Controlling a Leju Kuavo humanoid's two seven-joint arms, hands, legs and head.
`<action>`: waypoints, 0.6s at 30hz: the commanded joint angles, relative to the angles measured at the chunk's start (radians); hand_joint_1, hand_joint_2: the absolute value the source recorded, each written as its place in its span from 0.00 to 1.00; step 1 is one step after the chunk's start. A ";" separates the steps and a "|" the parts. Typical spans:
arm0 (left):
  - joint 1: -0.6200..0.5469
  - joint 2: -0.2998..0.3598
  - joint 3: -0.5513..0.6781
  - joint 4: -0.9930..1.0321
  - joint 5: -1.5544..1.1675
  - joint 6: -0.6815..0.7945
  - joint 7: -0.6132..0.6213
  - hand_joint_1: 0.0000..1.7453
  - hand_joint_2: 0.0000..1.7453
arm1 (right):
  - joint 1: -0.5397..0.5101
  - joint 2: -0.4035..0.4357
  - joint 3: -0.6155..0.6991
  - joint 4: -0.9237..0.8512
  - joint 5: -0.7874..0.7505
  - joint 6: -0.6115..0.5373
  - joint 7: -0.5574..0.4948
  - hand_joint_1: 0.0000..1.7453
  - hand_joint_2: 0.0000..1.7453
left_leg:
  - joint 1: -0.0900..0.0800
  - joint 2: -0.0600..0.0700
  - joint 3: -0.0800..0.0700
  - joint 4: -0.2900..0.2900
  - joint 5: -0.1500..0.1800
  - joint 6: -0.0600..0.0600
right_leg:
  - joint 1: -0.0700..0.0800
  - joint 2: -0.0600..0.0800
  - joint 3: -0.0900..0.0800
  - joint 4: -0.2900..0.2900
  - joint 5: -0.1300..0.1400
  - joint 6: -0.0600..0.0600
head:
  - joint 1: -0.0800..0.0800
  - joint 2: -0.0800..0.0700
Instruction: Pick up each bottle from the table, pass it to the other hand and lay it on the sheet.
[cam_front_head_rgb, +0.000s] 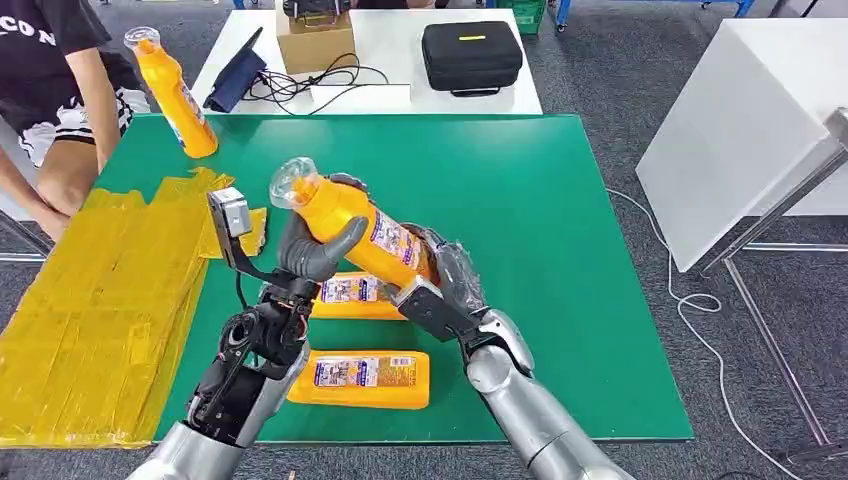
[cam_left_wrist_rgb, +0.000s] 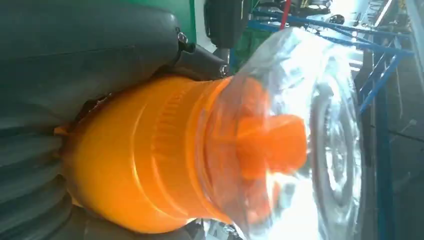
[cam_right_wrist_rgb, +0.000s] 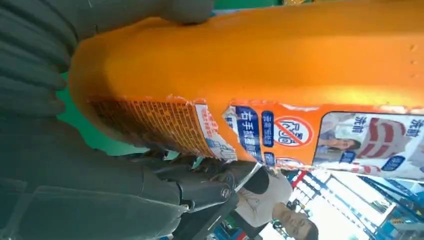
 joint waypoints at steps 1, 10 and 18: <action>-0.011 0.020 0.097 -0.048 0.017 0.042 -0.031 1.00 1.00 | -0.024 -0.028 0.044 -0.026 -0.012 -0.038 -0.029 0.00 1.00 | 0.000 0.001 0.003 0.000 -0.001 -0.001 | 0.000 0.000 0.003 0.000 -0.001 0.000 | 0.000 0.000; 0.004 0.009 0.214 -0.144 -0.232 0.304 -0.147 1.00 1.00 | 0.071 -0.077 0.023 -0.256 0.029 -0.101 -0.027 0.00 1.00 | 0.000 0.000 0.001 0.000 -0.001 -0.001 | 0.000 -0.001 0.001 0.000 -0.001 0.000 | 0.000 0.000; -0.038 0.046 0.249 -0.120 -0.635 0.593 -0.182 1.00 1.00 | 0.119 -0.123 0.021 -0.416 0.058 -0.154 -0.034 0.00 1.00 | 0.000 0.000 0.002 0.000 -0.001 -0.001 | 0.000 -0.001 0.003 0.000 -0.002 0.000 | 0.000 0.000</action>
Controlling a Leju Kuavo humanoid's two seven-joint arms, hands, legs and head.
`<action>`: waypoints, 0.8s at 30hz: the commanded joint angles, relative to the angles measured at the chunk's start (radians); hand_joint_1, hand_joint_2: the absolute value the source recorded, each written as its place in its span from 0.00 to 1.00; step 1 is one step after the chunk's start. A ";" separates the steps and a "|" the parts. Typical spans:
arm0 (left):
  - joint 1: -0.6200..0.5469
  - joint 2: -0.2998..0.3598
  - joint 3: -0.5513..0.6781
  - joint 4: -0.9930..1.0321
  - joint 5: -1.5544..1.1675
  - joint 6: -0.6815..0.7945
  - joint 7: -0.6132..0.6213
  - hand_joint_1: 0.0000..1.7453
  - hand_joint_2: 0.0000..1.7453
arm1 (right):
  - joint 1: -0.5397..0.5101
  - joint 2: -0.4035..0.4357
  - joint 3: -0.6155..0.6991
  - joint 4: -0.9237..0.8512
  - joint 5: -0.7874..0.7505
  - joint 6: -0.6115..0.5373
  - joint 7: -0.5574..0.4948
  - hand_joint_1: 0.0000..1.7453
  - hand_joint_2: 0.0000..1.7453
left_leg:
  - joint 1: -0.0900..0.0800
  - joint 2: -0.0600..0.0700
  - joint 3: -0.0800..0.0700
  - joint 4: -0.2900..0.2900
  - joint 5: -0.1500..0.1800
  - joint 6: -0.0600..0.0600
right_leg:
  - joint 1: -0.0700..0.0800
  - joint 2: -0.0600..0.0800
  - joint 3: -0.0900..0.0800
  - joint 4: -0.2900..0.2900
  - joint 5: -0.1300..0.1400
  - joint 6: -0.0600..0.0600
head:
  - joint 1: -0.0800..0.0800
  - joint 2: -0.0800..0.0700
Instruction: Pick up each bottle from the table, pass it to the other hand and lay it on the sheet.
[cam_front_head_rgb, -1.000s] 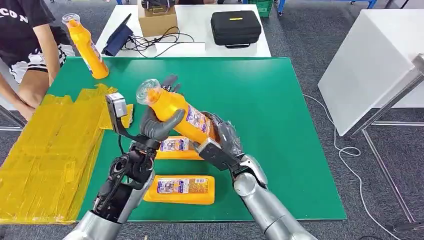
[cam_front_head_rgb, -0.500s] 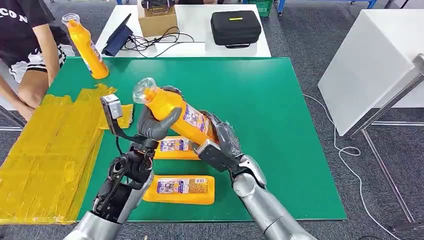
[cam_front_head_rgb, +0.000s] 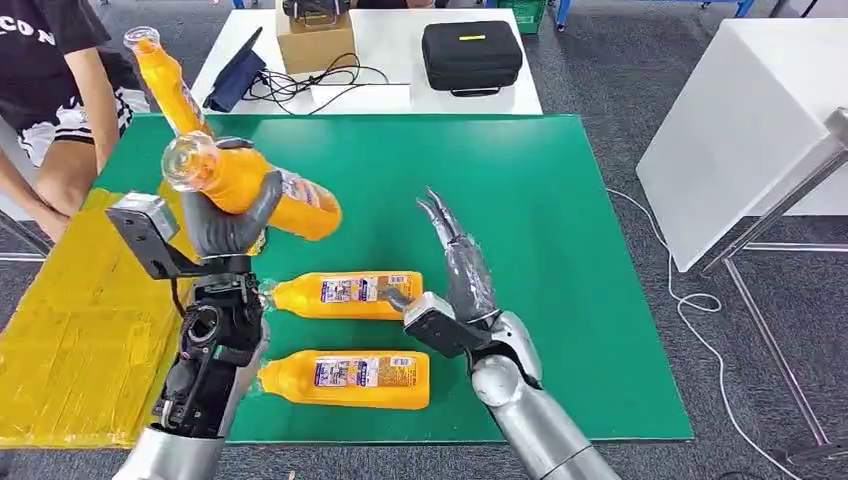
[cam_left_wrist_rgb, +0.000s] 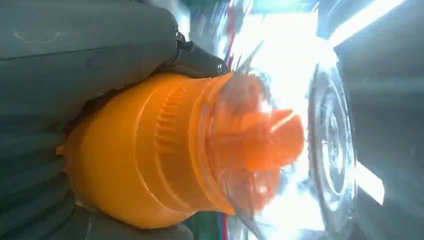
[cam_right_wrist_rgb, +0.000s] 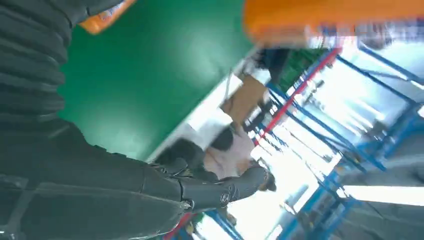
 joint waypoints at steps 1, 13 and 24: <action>-0.059 0.039 0.062 0.026 -0.179 0.106 0.004 1.00 1.00 | 0.027 -0.083 0.013 -0.162 0.010 -0.024 0.005 0.00 1.00 | 0.000 -0.001 0.002 0.000 -0.001 -0.001 | 0.000 -0.002 0.003 0.000 -0.001 0.000 | 0.000 0.000; -0.058 0.033 0.062 0.029 -0.182 0.105 0.003 1.00 1.00 | 0.028 -0.084 0.014 -0.161 0.010 -0.024 0.005 0.00 1.00 | 0.000 0.000 0.007 -0.001 -0.003 -0.001 | 0.000 -0.001 0.007 -0.001 -0.003 0.000 | 0.000 0.000; -0.363 0.470 -0.578 0.284 -1.518 0.240 0.759 1.00 1.00 | 0.024 -0.135 0.005 -0.312 0.071 -0.042 0.049 0.00 1.00 | 0.000 -0.007 0.000 0.000 0.001 -0.001 | 0.000 -0.007 0.001 0.001 -0.001 0.000 | 0.000 0.000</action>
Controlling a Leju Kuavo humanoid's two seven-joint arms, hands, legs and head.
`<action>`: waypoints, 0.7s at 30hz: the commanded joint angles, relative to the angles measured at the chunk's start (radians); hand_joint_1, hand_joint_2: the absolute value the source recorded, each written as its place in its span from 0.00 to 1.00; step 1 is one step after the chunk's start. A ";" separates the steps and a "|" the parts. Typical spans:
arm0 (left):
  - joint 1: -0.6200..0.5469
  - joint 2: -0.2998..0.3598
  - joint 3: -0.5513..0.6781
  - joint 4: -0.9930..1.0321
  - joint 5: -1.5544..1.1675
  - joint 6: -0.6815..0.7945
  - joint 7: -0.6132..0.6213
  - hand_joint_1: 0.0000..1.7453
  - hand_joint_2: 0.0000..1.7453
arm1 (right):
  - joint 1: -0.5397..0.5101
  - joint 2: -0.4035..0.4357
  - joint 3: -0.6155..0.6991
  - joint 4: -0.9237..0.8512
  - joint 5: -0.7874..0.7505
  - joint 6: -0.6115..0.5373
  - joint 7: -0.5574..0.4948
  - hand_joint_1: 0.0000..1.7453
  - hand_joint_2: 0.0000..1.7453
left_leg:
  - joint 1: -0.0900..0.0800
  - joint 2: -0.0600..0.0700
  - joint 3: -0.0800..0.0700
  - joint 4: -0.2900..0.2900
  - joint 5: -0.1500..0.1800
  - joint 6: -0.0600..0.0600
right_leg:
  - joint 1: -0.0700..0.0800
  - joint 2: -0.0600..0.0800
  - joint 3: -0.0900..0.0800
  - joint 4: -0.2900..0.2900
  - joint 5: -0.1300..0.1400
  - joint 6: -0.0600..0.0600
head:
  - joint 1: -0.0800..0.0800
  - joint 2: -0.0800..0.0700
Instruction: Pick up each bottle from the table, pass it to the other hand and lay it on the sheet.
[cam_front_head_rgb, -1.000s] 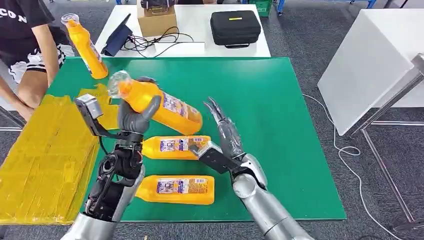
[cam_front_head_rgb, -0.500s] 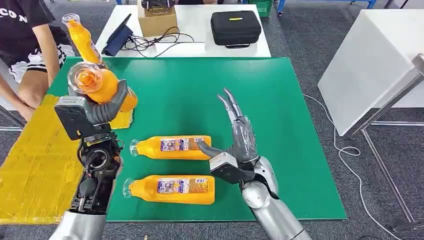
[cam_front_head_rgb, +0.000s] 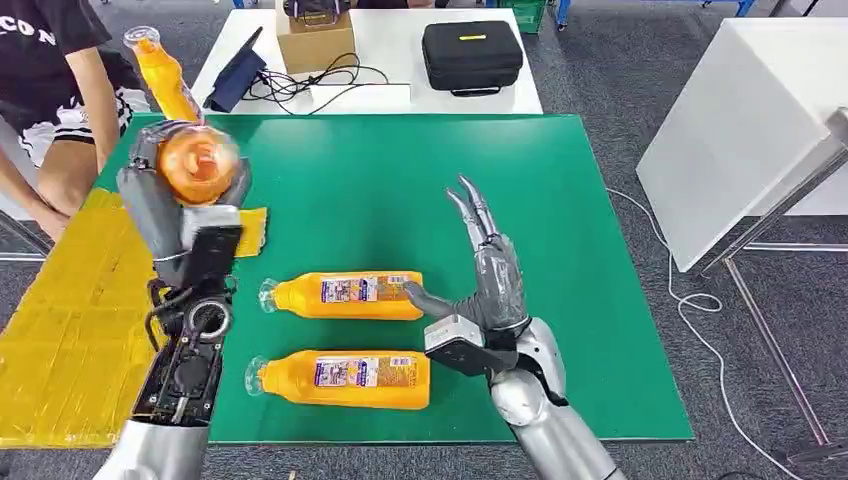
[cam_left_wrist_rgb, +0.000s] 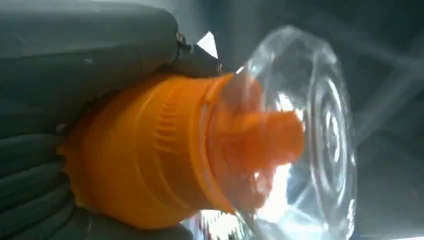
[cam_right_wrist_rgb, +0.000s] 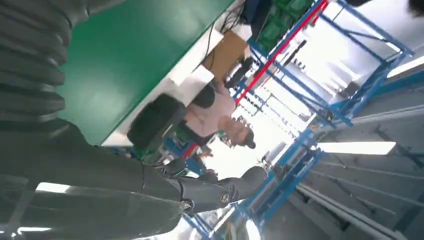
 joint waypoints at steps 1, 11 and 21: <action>-0.445 0.485 -0.853 0.364 -0.509 -0.236 0.826 1.00 1.00 | -0.063 -0.058 -0.002 -0.109 0.002 0.056 0.027 0.00 1.00 | 0.001 -0.008 0.001 0.001 0.001 -0.001 | 0.001 -0.009 0.003 0.001 -0.002 0.000 | 0.001 0.000; -0.475 0.282 -0.591 0.936 -0.509 -0.267 0.532 1.00 1.00 | -0.082 -0.019 -0.041 -0.124 0.027 0.118 0.061 0.00 1.00 | 0.001 0.005 0.000 0.001 0.004 -0.004 | 0.003 0.004 -0.001 0.002 0.006 -0.003 | 0.000 0.000; -0.457 0.262 -0.489 0.992 -0.509 -0.317 0.457 1.00 1.00 | -0.092 -0.017 -0.034 -0.114 0.020 0.126 0.056 0.00 1.00 | 0.001 0.006 -0.001 0.000 0.005 -0.003 | 0.002 0.006 -0.004 0.001 0.007 -0.003 | 0.000 0.000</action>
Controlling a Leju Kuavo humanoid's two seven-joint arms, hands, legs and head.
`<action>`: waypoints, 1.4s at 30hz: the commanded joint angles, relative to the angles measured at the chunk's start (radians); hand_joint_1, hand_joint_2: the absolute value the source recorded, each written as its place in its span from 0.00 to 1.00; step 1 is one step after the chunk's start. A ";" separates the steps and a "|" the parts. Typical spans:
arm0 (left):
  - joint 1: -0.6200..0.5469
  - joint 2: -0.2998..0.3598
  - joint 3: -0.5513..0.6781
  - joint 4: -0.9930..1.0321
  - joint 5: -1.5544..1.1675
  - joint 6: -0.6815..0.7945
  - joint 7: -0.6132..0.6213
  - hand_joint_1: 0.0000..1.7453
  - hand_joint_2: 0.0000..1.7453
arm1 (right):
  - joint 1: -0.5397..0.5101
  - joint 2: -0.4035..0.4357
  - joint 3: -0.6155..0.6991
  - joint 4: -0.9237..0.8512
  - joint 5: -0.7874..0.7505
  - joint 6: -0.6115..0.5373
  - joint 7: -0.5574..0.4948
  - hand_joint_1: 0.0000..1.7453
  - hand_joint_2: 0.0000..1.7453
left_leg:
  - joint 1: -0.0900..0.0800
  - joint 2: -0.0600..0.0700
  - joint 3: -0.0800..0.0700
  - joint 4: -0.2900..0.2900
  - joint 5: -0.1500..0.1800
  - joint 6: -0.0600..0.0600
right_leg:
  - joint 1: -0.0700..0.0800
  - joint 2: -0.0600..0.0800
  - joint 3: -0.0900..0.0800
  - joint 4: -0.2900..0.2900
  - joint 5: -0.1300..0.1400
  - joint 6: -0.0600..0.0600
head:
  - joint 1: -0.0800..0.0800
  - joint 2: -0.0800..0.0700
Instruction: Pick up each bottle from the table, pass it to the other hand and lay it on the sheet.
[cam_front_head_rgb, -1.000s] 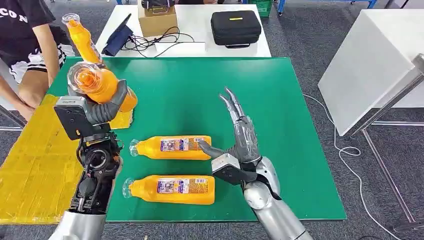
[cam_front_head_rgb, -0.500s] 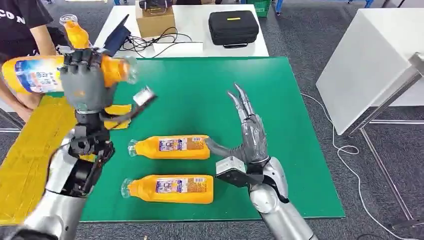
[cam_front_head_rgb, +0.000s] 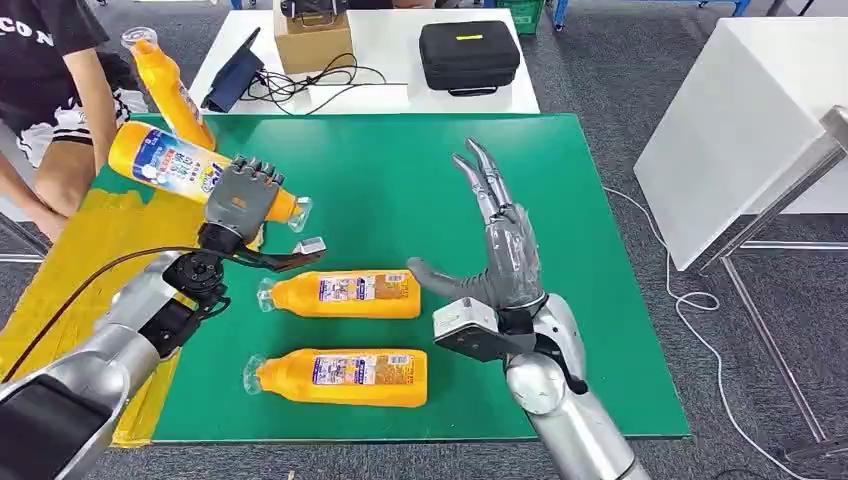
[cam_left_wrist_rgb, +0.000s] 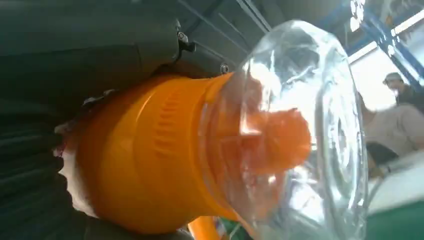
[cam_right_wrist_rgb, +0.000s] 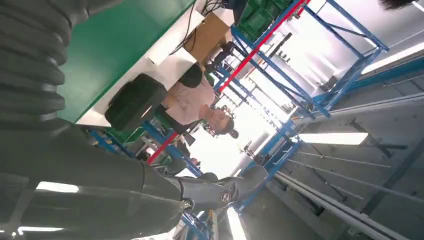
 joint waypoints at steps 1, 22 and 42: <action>-0.055 -0.055 0.107 0.205 0.000 -0.039 -0.071 1.00 1.00 | -0.055 -0.007 -0.005 0.024 -0.010 0.016 -0.001 0.00 1.00 | 0.000 0.001 0.003 0.000 -0.001 0.000 | 0.000 -0.001 0.003 0.000 -0.001 0.001 | 0.000 0.000; -0.063 -0.086 0.453 0.324 0.042 -0.200 -0.104 1.00 1.00 | -0.048 0.000 -0.007 0.042 0.026 0.014 0.023 0.00 1.00 | 0.001 0.000 0.006 0.000 -0.003 -0.001 | 0.001 -0.003 0.006 -0.001 -0.003 0.001 | 0.000 0.000; -0.065 -0.086 0.508 0.365 0.014 -0.315 -0.076 0.00 1.00 | -0.072 0.005 0.000 0.080 0.052 0.015 0.047 0.00 1.00 | 0.000 0.000 0.002 0.001 -0.002 -0.001 | 0.000 -0.002 0.003 0.000 -0.002 0.001 | 0.000 0.000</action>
